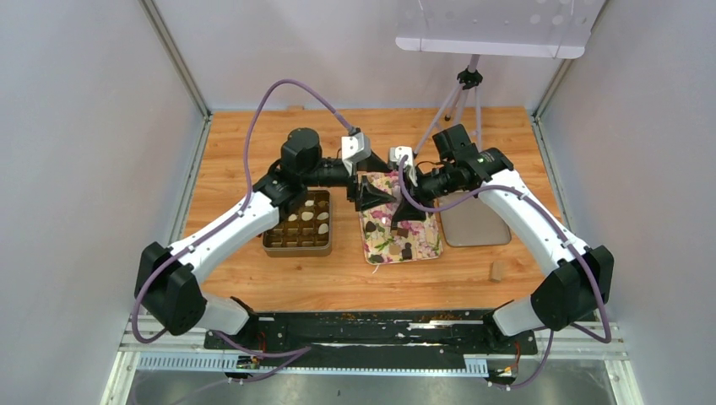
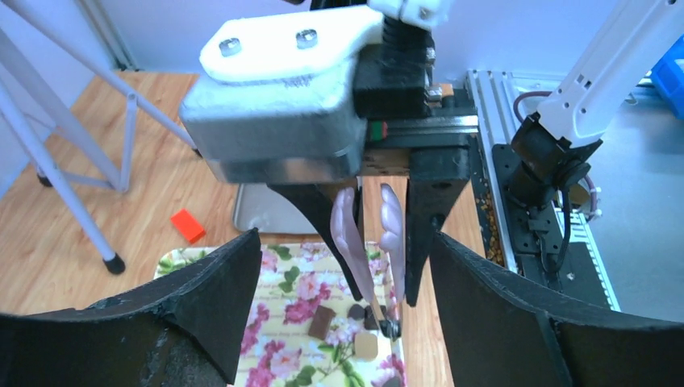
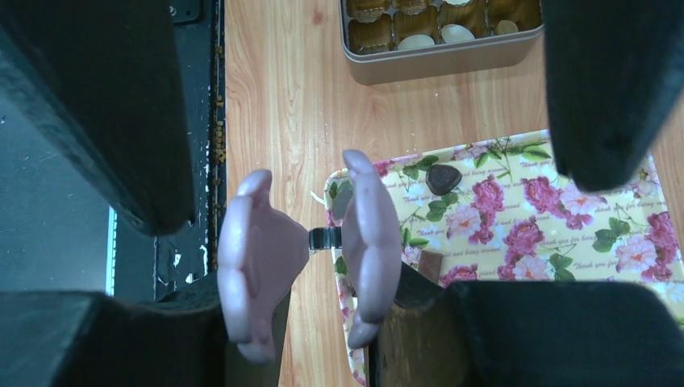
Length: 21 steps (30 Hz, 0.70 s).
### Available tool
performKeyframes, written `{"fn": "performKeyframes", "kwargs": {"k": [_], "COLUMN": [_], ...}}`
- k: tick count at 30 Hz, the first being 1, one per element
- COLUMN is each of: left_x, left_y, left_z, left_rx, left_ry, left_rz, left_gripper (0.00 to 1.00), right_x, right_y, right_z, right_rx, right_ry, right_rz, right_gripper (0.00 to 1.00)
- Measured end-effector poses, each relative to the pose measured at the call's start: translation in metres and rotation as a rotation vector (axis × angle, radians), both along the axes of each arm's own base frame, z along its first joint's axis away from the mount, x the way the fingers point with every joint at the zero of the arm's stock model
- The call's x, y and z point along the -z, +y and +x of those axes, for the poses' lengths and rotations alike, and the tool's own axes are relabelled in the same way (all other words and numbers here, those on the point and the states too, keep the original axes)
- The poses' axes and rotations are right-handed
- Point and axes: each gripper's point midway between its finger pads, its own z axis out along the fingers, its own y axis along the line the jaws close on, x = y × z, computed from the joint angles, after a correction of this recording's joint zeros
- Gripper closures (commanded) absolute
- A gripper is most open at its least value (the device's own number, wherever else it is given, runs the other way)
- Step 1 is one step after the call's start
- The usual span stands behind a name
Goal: Pack the chocolate
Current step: Adjust the clamp.
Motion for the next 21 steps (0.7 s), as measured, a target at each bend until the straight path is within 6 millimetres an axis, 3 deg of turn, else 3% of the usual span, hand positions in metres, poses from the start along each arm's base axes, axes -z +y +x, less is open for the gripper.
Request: {"fn": "performKeyframes", "kwargs": {"k": [5, 11, 21], "left_x": [-0.003, -0.005, -0.008], "left_y": [-0.012, -0.017, -0.007], "left_z": [0.003, 0.000, 0.003], "left_rx": [0.046, 0.085, 0.088], "left_ry": [0.046, 0.086, 0.144], "left_rz": [-0.015, -0.009, 0.012], "left_gripper": [0.34, 0.58, 0.79], "right_x": [-0.001, -0.004, -0.009], "right_y": [0.001, 0.003, 0.002], "right_z": [0.000, 0.006, 0.019], "right_rx": [0.000, 0.020, 0.098], "right_ry": [0.001, -0.009, -0.051], "right_rz": [0.005, 0.013, 0.013], "right_gripper": [0.66, 0.67, 0.64]}}
